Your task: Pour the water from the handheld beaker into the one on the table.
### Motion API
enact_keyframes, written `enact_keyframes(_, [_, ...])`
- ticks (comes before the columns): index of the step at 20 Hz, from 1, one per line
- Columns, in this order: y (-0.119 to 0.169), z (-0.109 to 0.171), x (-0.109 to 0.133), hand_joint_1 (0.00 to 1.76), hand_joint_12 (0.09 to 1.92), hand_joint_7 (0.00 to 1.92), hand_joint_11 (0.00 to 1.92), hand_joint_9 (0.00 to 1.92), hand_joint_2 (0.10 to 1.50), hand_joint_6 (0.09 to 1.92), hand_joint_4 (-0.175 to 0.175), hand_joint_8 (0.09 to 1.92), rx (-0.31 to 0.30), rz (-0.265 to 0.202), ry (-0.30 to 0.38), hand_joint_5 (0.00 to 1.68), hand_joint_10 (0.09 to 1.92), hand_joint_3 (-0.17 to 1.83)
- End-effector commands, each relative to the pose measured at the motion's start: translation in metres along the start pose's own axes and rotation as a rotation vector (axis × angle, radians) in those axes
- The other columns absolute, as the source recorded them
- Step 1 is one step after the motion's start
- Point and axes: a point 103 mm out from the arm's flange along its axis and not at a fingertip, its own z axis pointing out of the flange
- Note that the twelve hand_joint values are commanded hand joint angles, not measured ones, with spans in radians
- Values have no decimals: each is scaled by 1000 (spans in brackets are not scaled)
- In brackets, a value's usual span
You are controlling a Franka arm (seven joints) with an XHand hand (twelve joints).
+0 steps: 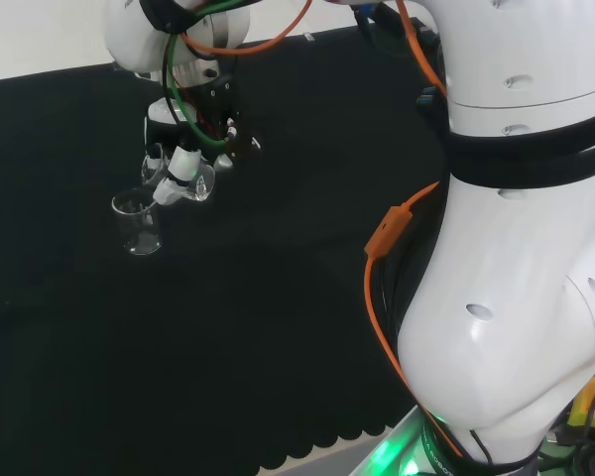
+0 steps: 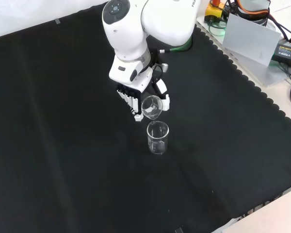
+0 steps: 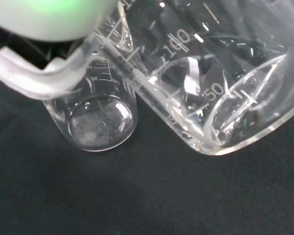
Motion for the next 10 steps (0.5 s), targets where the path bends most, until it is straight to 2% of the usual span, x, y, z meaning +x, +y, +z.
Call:
enact_keyframes(1, [1,1,3,1199,586,1881,1636,1883,529,87,48,87,29,3,-52,1598,87,738])
enact_keyframes(3, [2,1,4,1199,585,1881,1636,1883,529,87,48,87,37,9,-80,1598,87,738])
enact_keyframes(10, [1,-3,4,1199,585,1881,1637,1884,530,87,49,87,62,21,-101,1598,87,737])
